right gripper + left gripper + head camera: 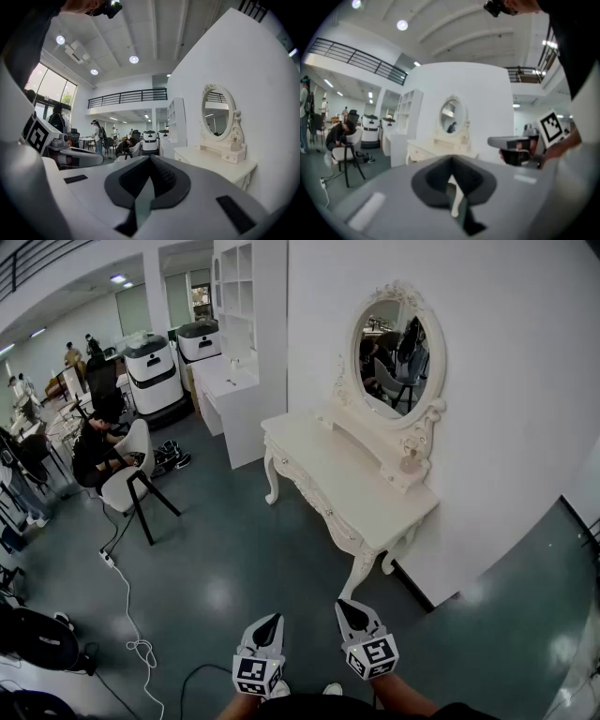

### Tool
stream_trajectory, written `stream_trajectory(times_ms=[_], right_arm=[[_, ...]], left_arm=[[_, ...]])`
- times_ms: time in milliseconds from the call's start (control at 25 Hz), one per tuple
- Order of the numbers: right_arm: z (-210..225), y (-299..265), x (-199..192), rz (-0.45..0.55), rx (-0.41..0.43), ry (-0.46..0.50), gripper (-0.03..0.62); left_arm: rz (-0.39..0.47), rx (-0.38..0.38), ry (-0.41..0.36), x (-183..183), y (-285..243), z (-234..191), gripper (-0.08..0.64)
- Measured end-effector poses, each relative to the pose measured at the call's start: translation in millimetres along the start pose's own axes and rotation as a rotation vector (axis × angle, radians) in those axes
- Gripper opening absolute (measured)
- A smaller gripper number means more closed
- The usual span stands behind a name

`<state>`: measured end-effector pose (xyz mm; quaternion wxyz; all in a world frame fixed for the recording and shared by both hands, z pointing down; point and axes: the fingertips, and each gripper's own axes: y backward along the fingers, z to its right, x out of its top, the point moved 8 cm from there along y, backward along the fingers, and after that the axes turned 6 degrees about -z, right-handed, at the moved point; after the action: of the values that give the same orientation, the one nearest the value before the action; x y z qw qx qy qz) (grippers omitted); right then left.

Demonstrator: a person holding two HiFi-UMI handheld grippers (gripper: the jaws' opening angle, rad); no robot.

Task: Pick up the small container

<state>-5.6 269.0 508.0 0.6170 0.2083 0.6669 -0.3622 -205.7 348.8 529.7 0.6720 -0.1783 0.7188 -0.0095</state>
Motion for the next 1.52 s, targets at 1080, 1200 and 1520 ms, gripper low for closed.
stream_trajectory(times_ms=[1080, 1200, 1520], right_arm=[[-32, -20, 1, -0.004, 0.004, -0.104, 0.006], [-33, -24, 1, -0.011, -0.006, -0.113, 0.006], [-4, -29, 16, 0.064, -0.068, -0.036, 0.006]], left_arm=[[0.016, -0.078, -0.025, 2, 7, -29, 0.008], [-0.009, -0.095, -0.025, 5, 4, -33, 0.008], [-0.009, -0.098, -0.031, 13, -35, -32, 0.008]])
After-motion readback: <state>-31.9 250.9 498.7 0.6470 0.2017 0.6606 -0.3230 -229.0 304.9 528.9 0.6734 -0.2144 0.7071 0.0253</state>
